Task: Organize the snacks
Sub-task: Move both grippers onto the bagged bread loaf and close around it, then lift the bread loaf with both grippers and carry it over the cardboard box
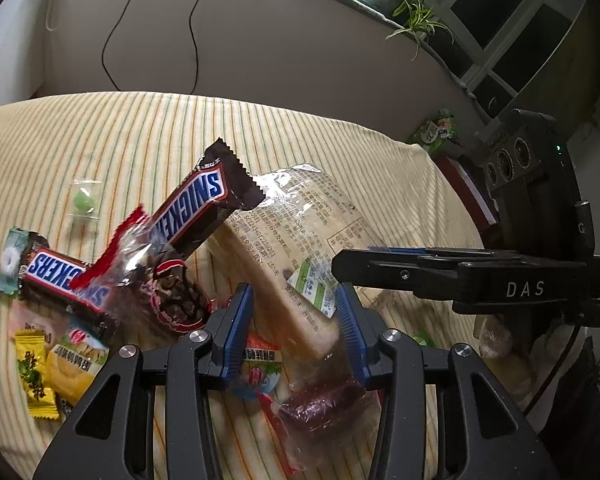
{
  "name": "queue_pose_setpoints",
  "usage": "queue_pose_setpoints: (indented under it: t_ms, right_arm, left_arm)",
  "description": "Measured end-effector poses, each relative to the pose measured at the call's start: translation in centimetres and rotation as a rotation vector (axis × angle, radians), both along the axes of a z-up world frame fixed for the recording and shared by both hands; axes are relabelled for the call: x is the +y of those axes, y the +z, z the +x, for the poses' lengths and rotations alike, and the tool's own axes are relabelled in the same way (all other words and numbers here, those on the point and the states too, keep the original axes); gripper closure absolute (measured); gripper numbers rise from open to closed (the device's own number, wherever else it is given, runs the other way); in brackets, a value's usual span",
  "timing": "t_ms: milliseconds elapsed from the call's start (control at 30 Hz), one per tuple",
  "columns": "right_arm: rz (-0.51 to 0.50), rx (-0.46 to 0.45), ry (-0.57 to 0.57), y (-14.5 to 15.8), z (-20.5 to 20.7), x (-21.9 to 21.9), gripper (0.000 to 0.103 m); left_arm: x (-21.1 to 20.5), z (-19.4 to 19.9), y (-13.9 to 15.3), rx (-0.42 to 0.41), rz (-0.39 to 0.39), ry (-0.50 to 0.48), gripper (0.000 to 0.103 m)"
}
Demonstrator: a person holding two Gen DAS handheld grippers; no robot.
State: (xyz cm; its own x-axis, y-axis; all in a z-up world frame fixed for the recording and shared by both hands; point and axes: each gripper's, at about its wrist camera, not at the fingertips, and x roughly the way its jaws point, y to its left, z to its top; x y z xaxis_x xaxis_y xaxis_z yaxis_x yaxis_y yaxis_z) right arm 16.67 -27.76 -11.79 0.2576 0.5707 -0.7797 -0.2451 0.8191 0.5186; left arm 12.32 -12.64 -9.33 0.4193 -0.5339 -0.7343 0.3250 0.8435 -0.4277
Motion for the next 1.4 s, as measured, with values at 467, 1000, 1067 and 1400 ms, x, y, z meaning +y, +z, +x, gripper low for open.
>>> queue_pose_setpoints:
  t_ms: [467, 1000, 1067, 1400]
  right_arm:
    - [0.016, -0.006, -0.011, 1.7, -0.7, -2.1, 0.053]
    - [0.019, -0.118, -0.006, 7.6, -3.3, -2.8, 0.054]
    - [0.018, -0.135, 0.005, 8.4, -3.4, -2.1, 0.054]
    - [0.020, -0.184, 0.096, 11.0, -3.2, 4.4, 0.054]
  left_arm:
    - [-1.4, -0.8, 1.3, -0.063, -0.012, -0.036, 0.061]
    - [1.0, -2.9, 5.3, -0.196, -0.038, -0.006, 0.061]
    - [1.8, -3.2, 5.6, -0.211, -0.042, 0.008, 0.061]
    - [7.7, -4.7, 7.0, -0.263, -0.032, 0.118, 0.061]
